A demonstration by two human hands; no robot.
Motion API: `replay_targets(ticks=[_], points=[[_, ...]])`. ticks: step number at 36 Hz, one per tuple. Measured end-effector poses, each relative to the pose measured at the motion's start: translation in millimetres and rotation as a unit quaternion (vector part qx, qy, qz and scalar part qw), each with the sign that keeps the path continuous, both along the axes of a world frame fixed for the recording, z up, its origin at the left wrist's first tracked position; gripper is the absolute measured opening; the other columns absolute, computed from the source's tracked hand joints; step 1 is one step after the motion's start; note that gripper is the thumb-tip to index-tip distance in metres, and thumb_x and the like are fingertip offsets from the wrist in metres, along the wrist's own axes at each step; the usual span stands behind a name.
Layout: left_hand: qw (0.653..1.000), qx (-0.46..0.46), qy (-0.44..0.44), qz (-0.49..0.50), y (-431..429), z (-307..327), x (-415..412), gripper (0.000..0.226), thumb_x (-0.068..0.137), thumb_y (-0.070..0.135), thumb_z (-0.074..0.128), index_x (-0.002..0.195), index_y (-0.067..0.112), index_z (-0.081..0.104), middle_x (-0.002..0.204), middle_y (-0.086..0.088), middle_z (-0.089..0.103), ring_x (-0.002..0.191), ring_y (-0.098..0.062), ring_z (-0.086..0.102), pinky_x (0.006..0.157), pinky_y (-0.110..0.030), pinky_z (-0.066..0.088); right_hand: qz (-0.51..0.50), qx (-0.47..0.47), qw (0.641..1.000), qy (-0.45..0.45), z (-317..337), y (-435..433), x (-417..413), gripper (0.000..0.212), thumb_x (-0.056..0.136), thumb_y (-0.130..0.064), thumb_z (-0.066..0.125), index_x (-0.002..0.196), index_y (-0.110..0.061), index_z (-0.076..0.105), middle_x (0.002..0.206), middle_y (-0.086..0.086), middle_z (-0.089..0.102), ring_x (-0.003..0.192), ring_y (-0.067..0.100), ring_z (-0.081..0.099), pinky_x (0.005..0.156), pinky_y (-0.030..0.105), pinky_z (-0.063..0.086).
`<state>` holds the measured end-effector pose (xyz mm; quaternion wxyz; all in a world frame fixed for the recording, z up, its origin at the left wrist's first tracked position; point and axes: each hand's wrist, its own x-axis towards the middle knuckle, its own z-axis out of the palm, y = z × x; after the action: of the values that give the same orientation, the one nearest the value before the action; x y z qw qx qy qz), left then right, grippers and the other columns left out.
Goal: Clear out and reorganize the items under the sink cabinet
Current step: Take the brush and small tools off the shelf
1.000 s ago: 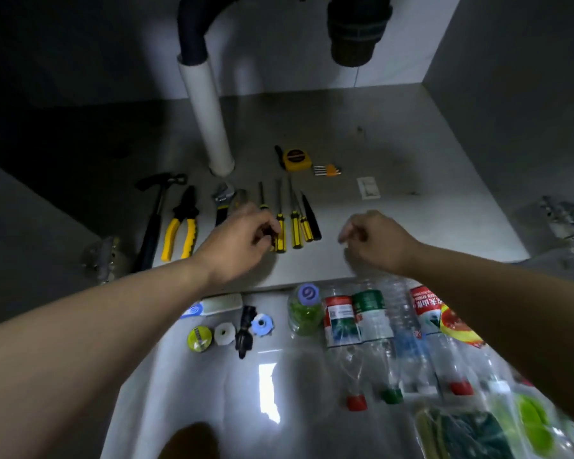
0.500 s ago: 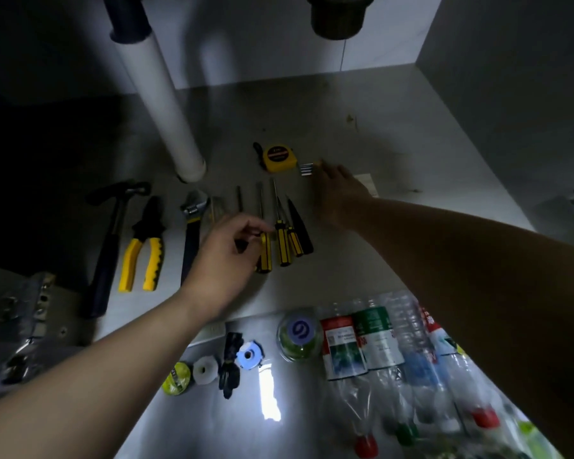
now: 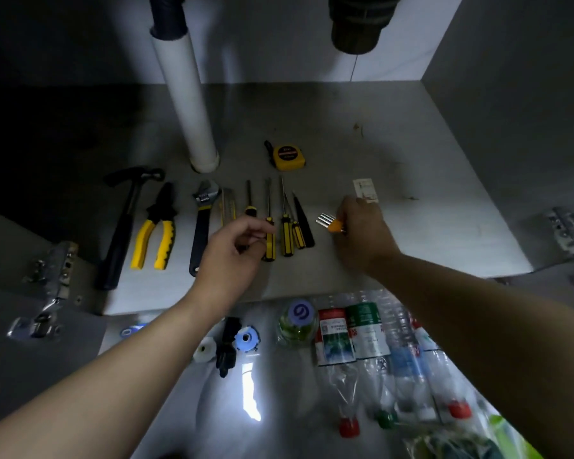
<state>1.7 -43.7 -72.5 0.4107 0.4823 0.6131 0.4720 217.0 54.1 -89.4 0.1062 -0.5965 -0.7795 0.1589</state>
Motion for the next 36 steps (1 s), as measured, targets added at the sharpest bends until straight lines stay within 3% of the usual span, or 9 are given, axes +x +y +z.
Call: replay_targets(ticks=[4, 8, 11, 13, 20, 23, 26, 29, 36], points=[[1.0, -0.011, -0.014, 0.003, -6.8, 8.1, 4.2, 0.039, 0.093, -0.01, 0.057, 0.092, 0.027, 0.069, 0.095, 0.002, 0.069, 0.085, -0.003, 0.062, 0.074, -0.011, 0.049, -0.041, -0.03, 0.998, 0.034, 14.4, -10.2, -2.4, 0.038, 0.077, -0.018, 0.074, 0.107, -0.017, 0.049, 0.102, 0.008, 0.058, 0.098, 0.029, 0.056, 0.075, 0.045, 0.056], [0.997, -0.047, -0.048, 0.026, -7.6, 12.9, 7.0, 0.023, 0.093, 0.003, 0.066, 0.104, 0.023, 0.069, 0.097, -0.004, 0.073, 0.088, -0.009, 0.068, 0.075, -0.014, 0.053, -0.037, -0.065, 0.982, 0.172, 33.6, -32.4, -14.3, 0.041, 0.077, -0.016, 0.078, 0.108, -0.017, 0.05, 0.092, 0.001, 0.066, 0.084, 0.018, 0.064, 0.072, 0.041, 0.056], [0.98, -0.111, -0.164, 0.02, -8.2, 15.9, 10.4, 0.032, 0.091, 0.027, 0.074, 0.121, 0.02, 0.066, 0.103, -0.004, 0.077, 0.096, -0.016, 0.074, 0.085, -0.03, 0.061, 0.023, -0.099, 0.963, 0.248, 50.3, -51.1, -30.8, 0.051, 0.074, -0.01, 0.083, 0.112, -0.017, 0.05, 0.091, -0.005, 0.065, 0.076, 0.004, 0.062, 0.067, 0.023, 0.051], [0.96, -0.137, -0.246, -0.007, -9.3, 17.4, 11.2, 0.035, 0.092, 0.032, 0.073, 0.123, 0.016, 0.067, 0.109, -0.005, 0.076, 0.102, -0.019, 0.074, 0.088, -0.036, 0.061, 0.06, -0.11, 0.955, 0.269, 58.6, -59.5, -42.8, 0.051, 0.074, -0.01, 0.083, 0.113, -0.021, 0.051, 0.093, -0.01, 0.064, 0.08, 0.002, 0.062, 0.067, 0.019, 0.052], [0.946, -0.132, -0.286, 0.068, -9.9, 14.3, -13.8, 0.016, 0.101, 0.012, 0.06, 0.11, 0.004, 0.07, 0.11, -0.017, 0.073, 0.098, -0.023, 0.075, 0.077, -0.029, 0.062, 0.092, -0.112, 0.948, 0.283, 60.0, -36.6, -69.8, 0.029, 0.084, -0.007, 0.072, 0.107, -0.021, 0.062, 0.105, 0.0, 0.063, 0.098, 0.012, 0.062, 0.086, 0.043, 0.056], [0.944, -0.126, -0.288, 0.096, -11.4, 7.2, -28.4, 0.021, 0.102, 0.012, 0.057, 0.116, -0.002, 0.065, 0.116, -0.02, 0.071, 0.097, -0.026, 0.075, 0.079, -0.029, 0.062, 0.062, -0.079, 0.975, 0.199, 51.9, -6.8, -73.7, 0.024, 0.092, -0.006, 0.062, 0.115, -0.011, 0.066, 0.119, 0.01, 0.056, 0.11, 0.024, 0.058, 0.096, 0.045, 0.052], [0.94, -0.121, -0.299, 0.111, -9.9, 3.0, -39.1, 0.021, 0.103, 0.009, 0.054, 0.117, -0.003, 0.063, 0.122, -0.022, 0.068, 0.101, -0.031, 0.074, 0.079, -0.028, 0.061, 0.089, -0.04, 0.995, 0.027, 42.0, 24.5, -76.7, 0.039, 0.097, -0.009, 0.052, 0.135, -0.009, 0.058, 0.14, 0.02, 0.047, 0.127, 0.038, 0.046, 0.103, 0.039, 0.042], [0.932, -0.115, -0.32, 0.124, -6.0, 1.1, -47.9, 0.021, 0.103, 0.008, 0.055, 0.118, -0.004, 0.063, 0.125, -0.022, 0.067, 0.106, -0.033, 0.072, 0.082, -0.03, 0.061, 0.127, -0.07, 0.986, -0.084, 33.2, 51.4, -83.8, 0.064, 0.098, -0.013, 0.05, 0.158, -0.018, 0.027, 0.161, 0.017, 0.022, 0.143, 0.042, 0.028, 0.114, 0.049, 0.033], [0.913, -0.088, -0.38, 0.118, 5.4, -2.7, -62.7, 0.018, 0.104, 0.009, 0.053, 0.111, 0.009, 0.069, 0.114, -0.012, 0.075, 0.102, -0.028, 0.075, 0.079, -0.028, 0.061, 0.218, -0.037, 0.935, -0.278, 6.2, 104.2, -107.2, 0.081, 0.098, -0.02, 0.055, 0.16, -0.009, 0.004, 0.168, 0.01, 0.002, 0.155, 0.032, -0.004, 0.126, 0.046, 0.009]])
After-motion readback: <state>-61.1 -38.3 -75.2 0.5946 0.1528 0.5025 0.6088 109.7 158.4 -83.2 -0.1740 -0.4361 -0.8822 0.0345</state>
